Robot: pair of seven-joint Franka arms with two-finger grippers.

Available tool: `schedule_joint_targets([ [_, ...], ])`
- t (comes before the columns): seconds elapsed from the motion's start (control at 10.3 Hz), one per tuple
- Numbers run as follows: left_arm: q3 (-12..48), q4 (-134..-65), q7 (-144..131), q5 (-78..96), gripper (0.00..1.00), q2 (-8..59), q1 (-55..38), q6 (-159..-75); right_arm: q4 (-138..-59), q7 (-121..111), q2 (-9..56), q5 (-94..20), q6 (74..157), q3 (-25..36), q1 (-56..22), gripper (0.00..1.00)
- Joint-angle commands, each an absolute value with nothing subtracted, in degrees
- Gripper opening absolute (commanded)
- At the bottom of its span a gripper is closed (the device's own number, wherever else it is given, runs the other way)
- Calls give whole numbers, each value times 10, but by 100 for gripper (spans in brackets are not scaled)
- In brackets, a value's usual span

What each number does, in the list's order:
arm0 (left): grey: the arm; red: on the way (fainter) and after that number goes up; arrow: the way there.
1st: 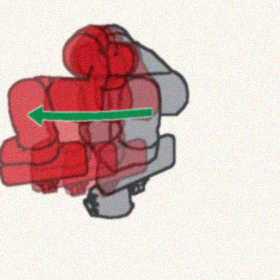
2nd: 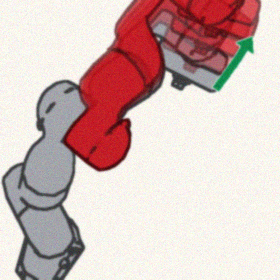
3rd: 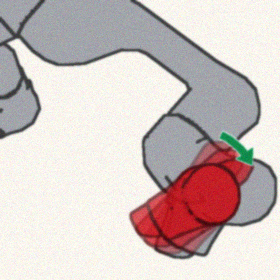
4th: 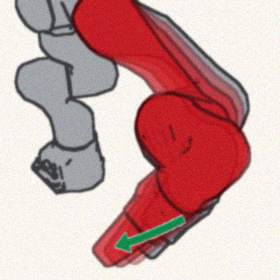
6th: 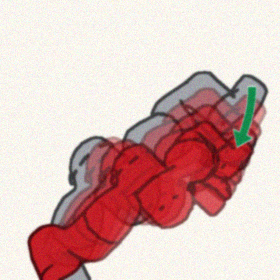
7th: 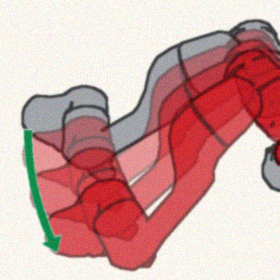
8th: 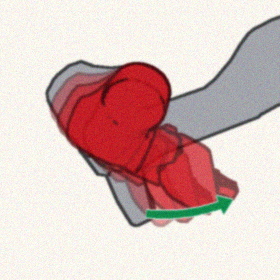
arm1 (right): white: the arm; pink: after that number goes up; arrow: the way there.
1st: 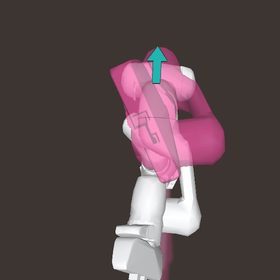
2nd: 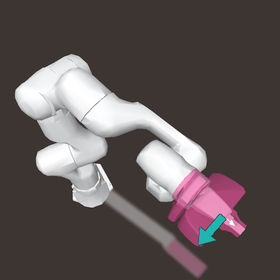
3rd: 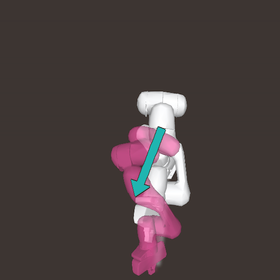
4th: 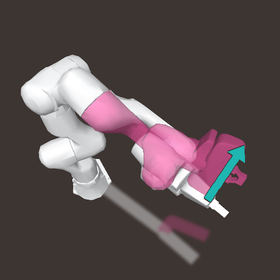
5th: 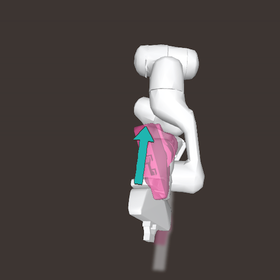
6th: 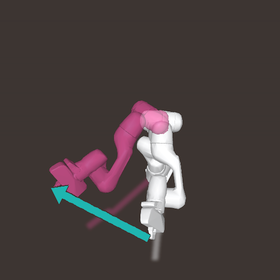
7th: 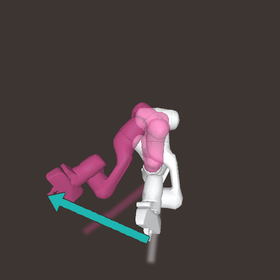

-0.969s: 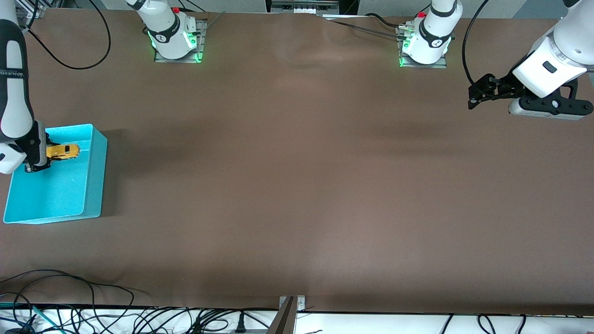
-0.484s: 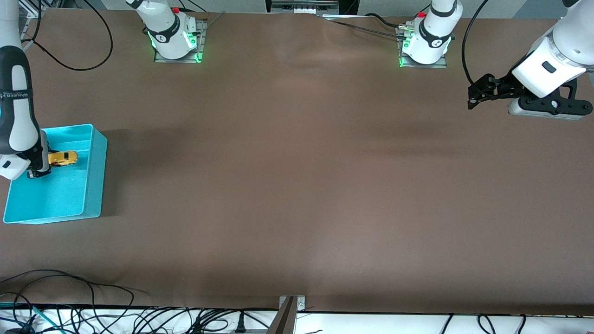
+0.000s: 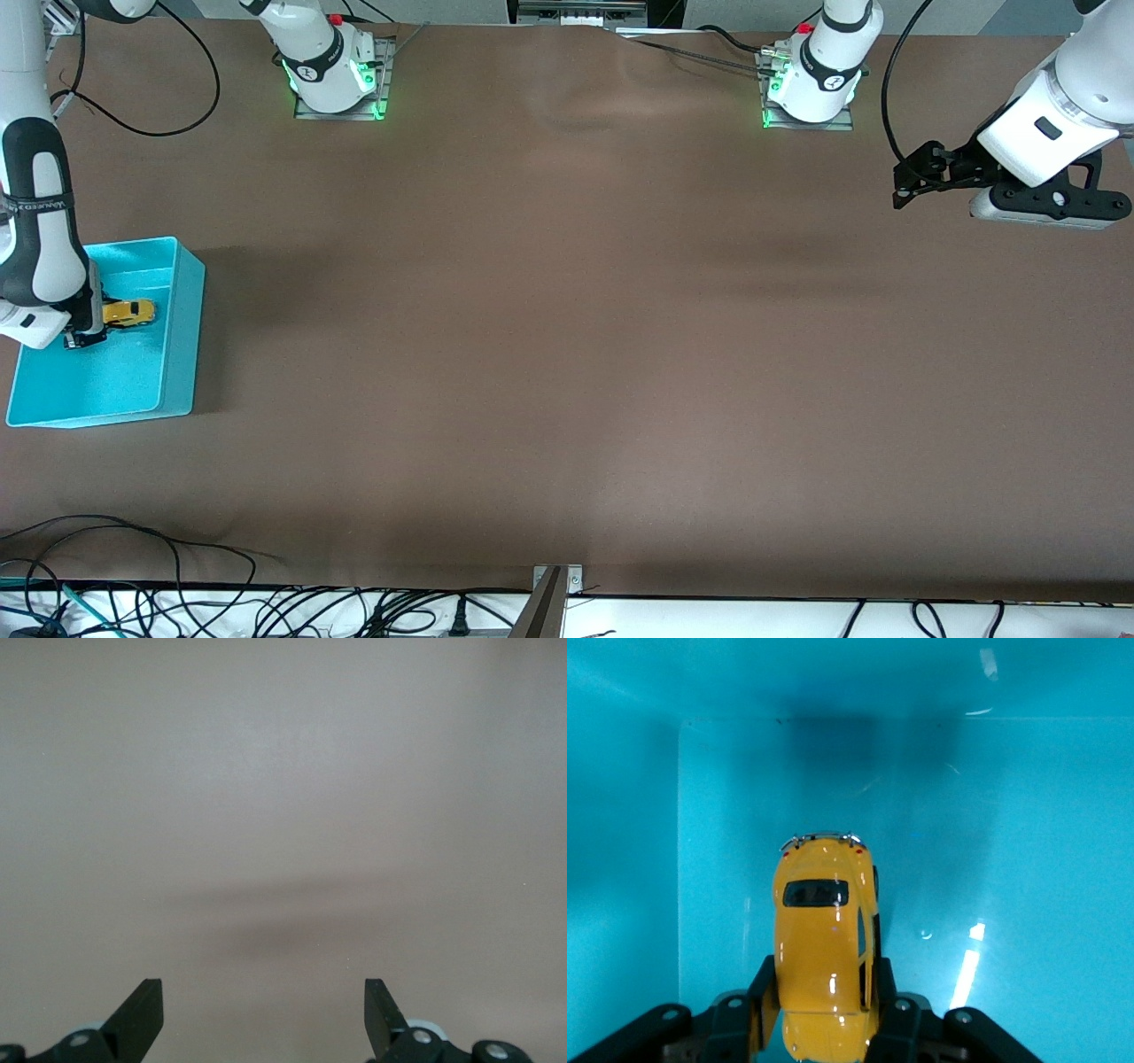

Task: Wind up and store yellow beetle car
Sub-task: 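Lower the car into the teal bin and open the right gripper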

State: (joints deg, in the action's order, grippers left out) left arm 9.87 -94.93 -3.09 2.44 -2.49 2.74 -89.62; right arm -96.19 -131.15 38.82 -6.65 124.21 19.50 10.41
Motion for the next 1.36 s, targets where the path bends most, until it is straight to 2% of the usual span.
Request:
schedule_joint_targets([
  [0.0, 101, -935, -38, 12, 100, -19, 27, -889, -943, -1326, 404, -87, 1247, 190, 117, 0],
  [0.48, 101, -935, -38, 12, 100, -19, 28, -889, -943, -1357, 417, -119, 1256, 190, 117, 0],
  [0.58, 101, -935, -38, 12, 100, -19, 28, -889, -943, -1356, 418, -119, 1256, 190, 117, 19],
  [0.68, 101, -936, -38, 12, 100, -19, 28, -889, -943, -1357, 417, -119, 1254, 190, 117, 44],
  [0.78, 101, -935, -38, 12, 100, -19, 28, -889, -943, -1357, 417, -119, 1254, 190, 117, 56],
  [0.87, 101, -935, -38, 12, 100, -19, 28, -889, -943, -1357, 417, -119, 1252, 190, 116, 61],
  [1.07, 101, -936, -37, 12, 100, -19, 28, -889, -941, -1358, 415, -119, 1249, 190, 116, 83],
  [1.26, 101, -936, -37, 12, 100, -19, 29, -889, -917, -1358, 411, -118, 1217, 190, 113, 89],
])
